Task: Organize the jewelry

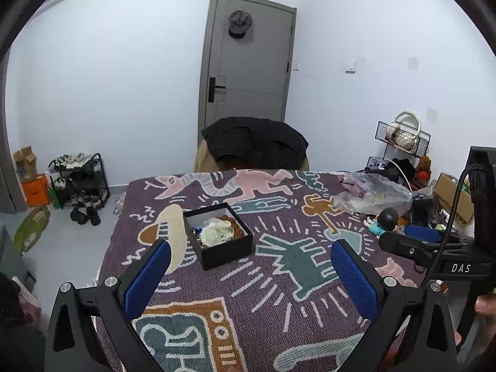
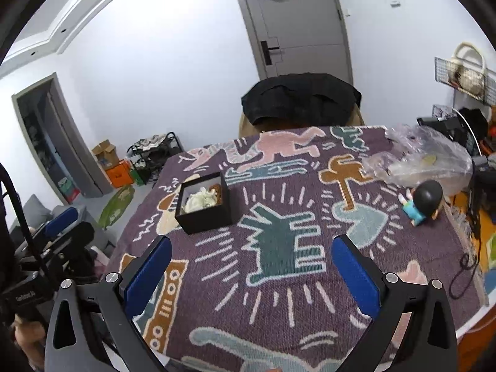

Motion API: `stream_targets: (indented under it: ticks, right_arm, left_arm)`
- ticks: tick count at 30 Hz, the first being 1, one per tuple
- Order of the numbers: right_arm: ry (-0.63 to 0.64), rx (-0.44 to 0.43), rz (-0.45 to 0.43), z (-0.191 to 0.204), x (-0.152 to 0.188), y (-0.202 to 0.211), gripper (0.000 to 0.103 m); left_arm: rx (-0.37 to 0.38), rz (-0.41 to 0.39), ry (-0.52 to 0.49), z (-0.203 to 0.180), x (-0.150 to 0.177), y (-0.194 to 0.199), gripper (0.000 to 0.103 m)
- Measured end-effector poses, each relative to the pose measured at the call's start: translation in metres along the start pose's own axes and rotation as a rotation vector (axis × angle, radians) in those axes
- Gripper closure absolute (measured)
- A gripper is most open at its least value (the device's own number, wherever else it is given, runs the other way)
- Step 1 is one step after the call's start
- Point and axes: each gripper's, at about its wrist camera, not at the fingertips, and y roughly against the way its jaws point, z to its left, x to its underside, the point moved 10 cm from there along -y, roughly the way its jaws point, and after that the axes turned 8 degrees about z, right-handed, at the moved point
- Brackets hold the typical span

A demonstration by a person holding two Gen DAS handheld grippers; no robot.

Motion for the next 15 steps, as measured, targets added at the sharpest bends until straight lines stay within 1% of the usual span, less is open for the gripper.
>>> stream_targets:
  ticks: [6,12,15]
  right_arm:
    - [-0.026,0.017,0.004,-0.009,0.006,0.002,0.0]
    - [-0.029,0.039,0.004,-0.016,0.005,0.002,0.0]
    - [-0.037,0.033,0.017,-0.018,0.007,-0.002,0.0]
  left_arm:
    - [-0.034,-0.008,0.009,0.006,0.006,0.003,0.0]
    - [-0.033,-0.003,0.004,0.004,0.006,0.003,0.0]
    - [-0.038,-0.008,-0.005,0.003,0.006,0.005,0.0]
